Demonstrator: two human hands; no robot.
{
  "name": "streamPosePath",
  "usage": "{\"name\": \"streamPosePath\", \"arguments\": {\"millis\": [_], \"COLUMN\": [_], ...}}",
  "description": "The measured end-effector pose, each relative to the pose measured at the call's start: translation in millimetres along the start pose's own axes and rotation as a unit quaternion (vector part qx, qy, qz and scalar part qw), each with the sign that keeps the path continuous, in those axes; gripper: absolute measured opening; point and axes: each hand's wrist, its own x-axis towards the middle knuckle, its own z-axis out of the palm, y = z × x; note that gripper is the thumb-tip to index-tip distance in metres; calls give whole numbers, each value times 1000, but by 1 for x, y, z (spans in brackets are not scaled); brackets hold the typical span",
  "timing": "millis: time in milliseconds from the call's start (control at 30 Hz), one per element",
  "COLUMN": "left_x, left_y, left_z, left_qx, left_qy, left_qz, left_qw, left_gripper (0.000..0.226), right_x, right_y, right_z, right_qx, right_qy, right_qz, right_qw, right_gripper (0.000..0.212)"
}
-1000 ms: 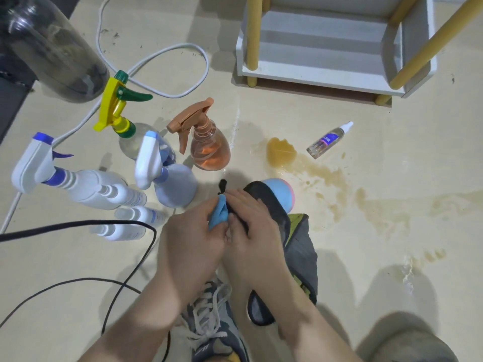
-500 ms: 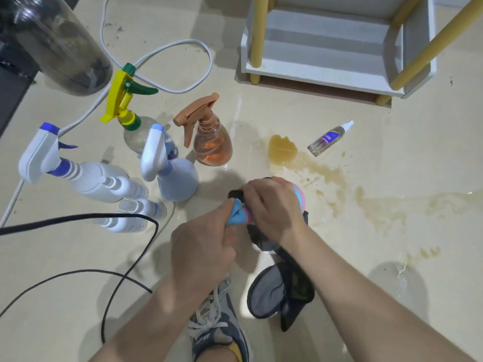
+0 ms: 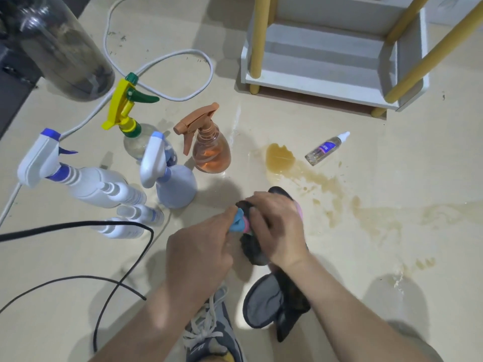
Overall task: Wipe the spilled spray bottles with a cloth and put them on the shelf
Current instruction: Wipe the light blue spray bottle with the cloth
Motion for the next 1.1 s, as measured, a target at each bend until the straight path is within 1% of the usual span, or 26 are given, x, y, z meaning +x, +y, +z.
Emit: {"name": "streamPosePath", "arguments": {"millis": [33, 67, 100, 133, 167, 200, 233, 267, 300, 333, 367, 433, 500, 533, 600, 633, 667, 700, 767, 800, 867, 933, 1000, 1033, 1100], "left_x": [-2, -2, -3, -3, -3, -2, 0, 2, 4, 7, 9, 15, 17, 18, 19, 19, 20, 21, 22, 23, 27, 29, 30, 30, 29], "left_y": [-1, 0, 1, 1, 2, 1, -1, -1, -2, 0, 2, 4, 2, 2, -2, -5, -7, -10, -14, -13, -8, -2, 0, -1, -6], "left_z": [2, 2, 2, 2, 2, 2, 2, 1, 0, -2, -4, -7, -10, -10, -7, -6, -7, -8, -11, -12, -11, -8, -7, -8, -9], "left_qx": [-2, -3, -2, -1, 2, 4, 1, -4, -13, -25, -43, -102, -182, -223, -283, -308, -338, -371, -428, -447, -468, -473, -460, -446, -392], "left_qy": [1, 0, -1, -6, -12, -16, -18, -22, -28, -39, -56, -75, -70, -73, -83, -82, -79, -79, -92, -103, -124, -135, -126, -116, -97], "left_qz": [4, 12, 24, 33, 36, 32, 25, 10, -9, -35, -70, -156, -218, -239, -270, -287, -305, -320, -327, -320, -300, -280, -292, -299, -292], "left_qw": [1000, 1000, 1000, 999, 999, 999, 1000, 1000, 999, 998, 995, 980, 956, 942, 917, 903, 887, 868, 838, 829, 822, 824, 829, 836, 867], "left_gripper": [55, 56, 57, 57, 56, 56, 54, 51, 47, 44, 43, 50, 59, 56, 38, 30, 25, 23, 26, 30, 37, 50, 59, 59, 58], "right_x": [4, 7, 8, 7, 5, 4, 4, 2, -2, -6, -13, -27, -33, -31, -21, -14, -7, 2, 17, 22, 24, 14, -4, -13, -26], "right_y": [15, 31, 43, 51, 59, 59, 51, 40, 26, 9, -7, -26, -19, -11, 8, 16, 20, 23, 19, 11, -12, -37, -50, -48, -34], "right_z": [-7, -13, -18, -21, -20, -18, -14, -8, 1, 11, 21, 37, 39, 34, 23, 17, 11, 6, -4, -8, -6, 3, 11, 12, 5], "right_qx": [20, 74, 166, 262, 316, 309, 266, 195, 115, 46, 1, -35, -57, -78, -94, -75, -30, 24, 92, 101, 93, 53, 26, 16, -21], "right_qy": [15, 38, 56, 68, 82, 97, 103, 113, 114, 100, 79, 40, 18, 8, 6, 14, 29, 53, 93, 95, 61, 18, 10, 10, 0], "right_qz": [63, 160, 272, 378, 444, 467, 460, 430, 374, 311, 253, 174, 101, 60, 7, 14, 56, 118, 216, 230, 197, 133, 108, 106, 108], "right_qw": [998, 984, 946, 885, 835, 822, 841, 874, 913, 944, 964, 983, 993, 995, 995, 997, 998, 991, 968, 963, 974, 990, 994, 994, 994], "right_gripper": [30, 34, 36, 31, 28, 35, 41, 39, 37, 41, 46, 51, 50, 48, 46, 44, 41, 37, 28, 23, 16, 21, 23, 23, 24]}}
